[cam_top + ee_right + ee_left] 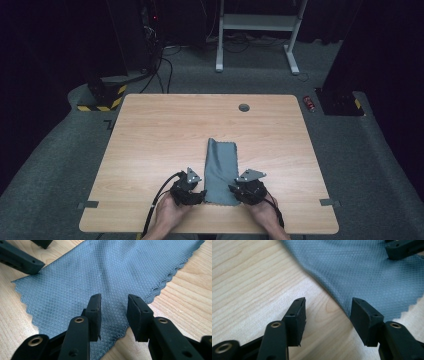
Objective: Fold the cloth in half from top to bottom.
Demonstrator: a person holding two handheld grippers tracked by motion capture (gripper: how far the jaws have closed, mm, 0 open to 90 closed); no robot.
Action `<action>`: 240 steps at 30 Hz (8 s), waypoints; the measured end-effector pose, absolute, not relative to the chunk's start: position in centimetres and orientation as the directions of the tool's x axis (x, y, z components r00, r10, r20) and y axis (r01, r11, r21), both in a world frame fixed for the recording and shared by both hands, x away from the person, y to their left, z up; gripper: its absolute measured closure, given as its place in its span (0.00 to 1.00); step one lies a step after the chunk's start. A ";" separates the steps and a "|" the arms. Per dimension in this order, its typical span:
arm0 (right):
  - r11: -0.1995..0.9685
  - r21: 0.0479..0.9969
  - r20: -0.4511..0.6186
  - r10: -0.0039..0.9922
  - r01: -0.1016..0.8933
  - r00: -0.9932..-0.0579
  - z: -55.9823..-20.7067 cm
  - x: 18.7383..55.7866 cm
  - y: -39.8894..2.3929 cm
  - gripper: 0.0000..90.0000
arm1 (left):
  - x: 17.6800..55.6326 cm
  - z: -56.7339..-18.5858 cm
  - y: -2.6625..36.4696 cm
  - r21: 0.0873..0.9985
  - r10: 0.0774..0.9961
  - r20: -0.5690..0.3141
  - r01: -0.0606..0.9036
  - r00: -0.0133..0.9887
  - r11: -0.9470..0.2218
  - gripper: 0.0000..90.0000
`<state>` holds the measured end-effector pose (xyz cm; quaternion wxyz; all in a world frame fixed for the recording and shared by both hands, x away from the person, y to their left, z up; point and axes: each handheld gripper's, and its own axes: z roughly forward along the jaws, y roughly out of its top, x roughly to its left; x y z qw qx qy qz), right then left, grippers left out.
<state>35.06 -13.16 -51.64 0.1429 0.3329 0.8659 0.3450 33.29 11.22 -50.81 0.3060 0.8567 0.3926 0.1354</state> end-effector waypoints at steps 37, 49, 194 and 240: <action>0.485 0.691 0.081 0.685 0.536 -0.724 -50.8 35.9 -13.8 0.65 | 44.7 -50.0 10.6 0.680 0.824 -0.005 0.606 0.567 -0.413 0.52; 0.438 0.716 0.048 0.746 0.543 -0.665 -48.4 39.2 -14.4 0.62 | 47.1 -49.2 11.0 0.669 0.841 -0.084 0.656 0.534 -0.350 0.51; 0.415 0.739 0.078 0.730 0.531 -0.679 -49.2 36.8 -15.7 1.00 | 37.1 -48.5 11.0 0.763 0.662 -0.155 0.515 0.733 -0.391 0.99; 0.472 0.716 0.079 0.677 0.514 -0.732 -50.6 33.2 -15.7 0.99 | 33.7 -50.8 11.0 0.724 0.637 -0.109 0.500 0.763 -0.475 0.98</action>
